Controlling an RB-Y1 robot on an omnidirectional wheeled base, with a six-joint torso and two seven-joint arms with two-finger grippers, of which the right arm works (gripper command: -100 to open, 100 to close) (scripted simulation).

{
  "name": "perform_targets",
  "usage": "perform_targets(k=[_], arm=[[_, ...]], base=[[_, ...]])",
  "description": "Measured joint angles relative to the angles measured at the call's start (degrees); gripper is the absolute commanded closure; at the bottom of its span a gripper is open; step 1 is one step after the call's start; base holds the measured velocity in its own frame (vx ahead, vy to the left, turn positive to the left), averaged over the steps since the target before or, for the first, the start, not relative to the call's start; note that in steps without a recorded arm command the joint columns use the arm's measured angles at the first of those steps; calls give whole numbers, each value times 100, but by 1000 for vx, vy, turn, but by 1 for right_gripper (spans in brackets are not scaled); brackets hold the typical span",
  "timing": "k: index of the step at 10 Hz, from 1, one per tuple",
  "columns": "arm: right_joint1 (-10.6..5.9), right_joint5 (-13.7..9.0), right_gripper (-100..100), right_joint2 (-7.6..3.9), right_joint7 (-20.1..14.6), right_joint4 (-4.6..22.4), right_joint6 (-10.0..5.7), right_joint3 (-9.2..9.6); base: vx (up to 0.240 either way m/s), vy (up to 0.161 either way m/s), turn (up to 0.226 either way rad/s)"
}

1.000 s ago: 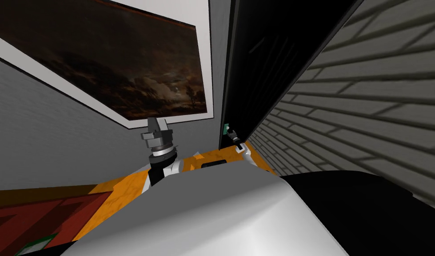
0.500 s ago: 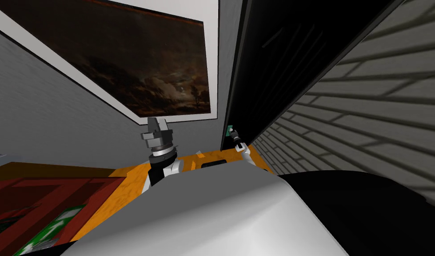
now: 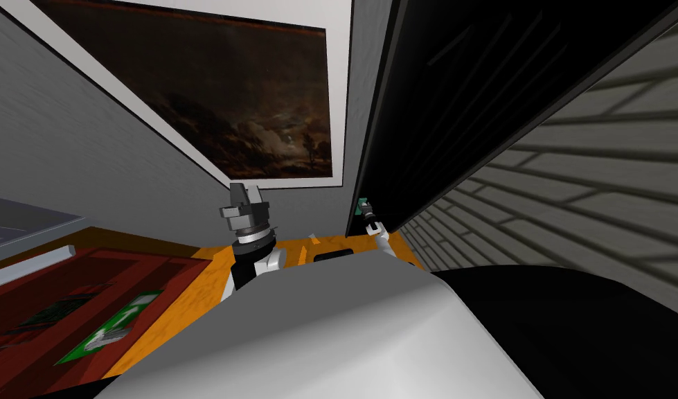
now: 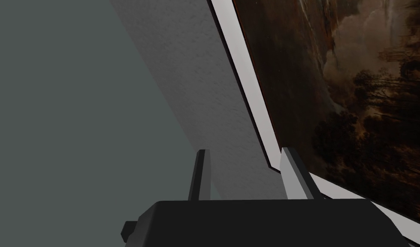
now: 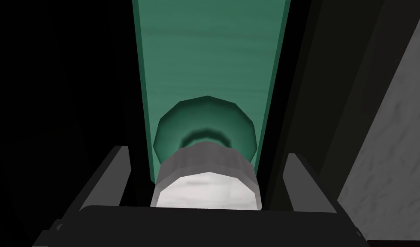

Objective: Pull the door open

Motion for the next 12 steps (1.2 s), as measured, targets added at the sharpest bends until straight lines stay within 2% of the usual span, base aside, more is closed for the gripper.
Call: perform_targets(k=[6,9,12], arm=[[6,1,100,-12,-22,-8,4,6],[27,-92,100,-33,-325,-39,17,19],[72,-241,100,-49,-779,-95,30,47]], base=[[-2,3,2],[-17,-5,25],[-29,-8,32]])
